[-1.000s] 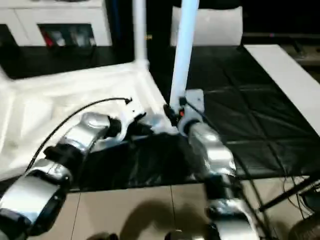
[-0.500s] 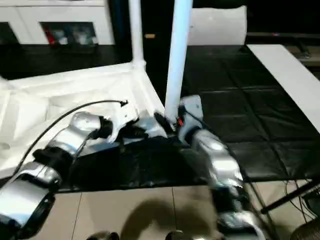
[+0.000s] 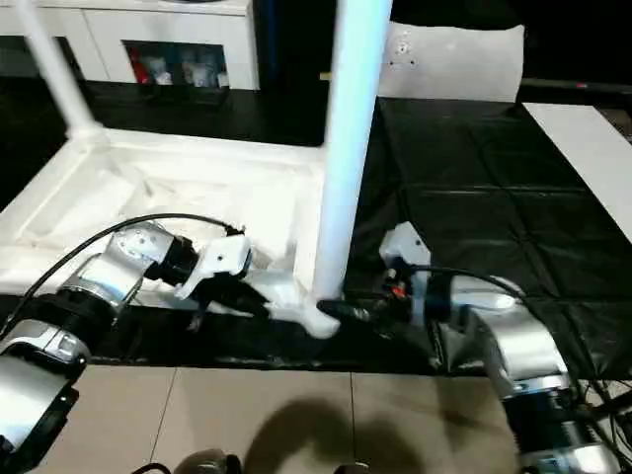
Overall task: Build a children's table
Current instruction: Rotate leg to tighten
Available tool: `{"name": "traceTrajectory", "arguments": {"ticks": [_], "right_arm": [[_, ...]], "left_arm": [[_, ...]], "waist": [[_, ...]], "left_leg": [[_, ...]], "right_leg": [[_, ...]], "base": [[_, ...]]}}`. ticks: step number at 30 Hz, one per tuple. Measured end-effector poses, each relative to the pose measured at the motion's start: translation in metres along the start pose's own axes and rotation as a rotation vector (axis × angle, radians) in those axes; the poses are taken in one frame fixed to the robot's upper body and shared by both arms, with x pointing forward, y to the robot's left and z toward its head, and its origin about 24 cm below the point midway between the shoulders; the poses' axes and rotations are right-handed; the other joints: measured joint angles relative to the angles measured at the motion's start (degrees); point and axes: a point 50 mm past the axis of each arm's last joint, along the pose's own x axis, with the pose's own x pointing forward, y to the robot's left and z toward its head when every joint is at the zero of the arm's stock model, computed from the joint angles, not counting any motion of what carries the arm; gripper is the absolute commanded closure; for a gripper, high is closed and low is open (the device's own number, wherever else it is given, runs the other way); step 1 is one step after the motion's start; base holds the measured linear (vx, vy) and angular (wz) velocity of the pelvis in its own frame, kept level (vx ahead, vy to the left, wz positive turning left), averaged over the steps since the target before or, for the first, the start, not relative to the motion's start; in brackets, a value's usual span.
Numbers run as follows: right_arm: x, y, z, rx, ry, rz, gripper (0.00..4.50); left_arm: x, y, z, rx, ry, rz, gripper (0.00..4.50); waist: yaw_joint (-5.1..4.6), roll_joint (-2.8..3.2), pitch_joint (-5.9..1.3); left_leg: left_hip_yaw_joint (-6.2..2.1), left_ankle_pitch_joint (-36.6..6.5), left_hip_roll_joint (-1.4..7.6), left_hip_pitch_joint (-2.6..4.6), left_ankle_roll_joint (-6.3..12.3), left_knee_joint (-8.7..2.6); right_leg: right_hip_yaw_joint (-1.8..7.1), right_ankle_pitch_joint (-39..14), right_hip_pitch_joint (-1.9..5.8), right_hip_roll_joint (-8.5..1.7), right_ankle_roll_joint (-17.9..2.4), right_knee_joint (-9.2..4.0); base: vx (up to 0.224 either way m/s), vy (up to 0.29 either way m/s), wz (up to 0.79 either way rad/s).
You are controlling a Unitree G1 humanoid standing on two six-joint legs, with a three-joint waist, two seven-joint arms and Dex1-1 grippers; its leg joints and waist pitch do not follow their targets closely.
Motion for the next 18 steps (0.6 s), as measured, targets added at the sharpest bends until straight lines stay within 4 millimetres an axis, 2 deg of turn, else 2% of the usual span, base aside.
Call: {"name": "traceTrajectory", "arguments": {"ticks": [9, 18], "right_arm": [[0.003, 0.008, 0.000, 0.008, 0.022, 0.104, 1.29], [0.011, 0.009, 0.000, 0.016, -0.009, 0.105, 2.17]], "left_arm": [[0.002, -0.002, 0.002, 0.039, 0.005, -0.045, 4.50], [0.001, -0.003, 0.002, 0.041, 0.007, -0.061, 4.50]], "waist": [[1.21, -0.03, -0.01], [1.31, -0.04, -0.01]], "left_leg": [[0.00, 0.0, 0.06, -0.02, 0.00, 0.04], [0.00, 0.0, 0.07, -0.04, -0.01, 0.07]], "right_leg": [[-0.06, 0.0, -0.01, 0.01, 0.0, 0.04], [-0.09, 0.0, -0.02, 0.00, 0.0, 0.08]], "base": [[0.000, 0.000, 0.00], [0.000, 0.000, 0.00]]}}
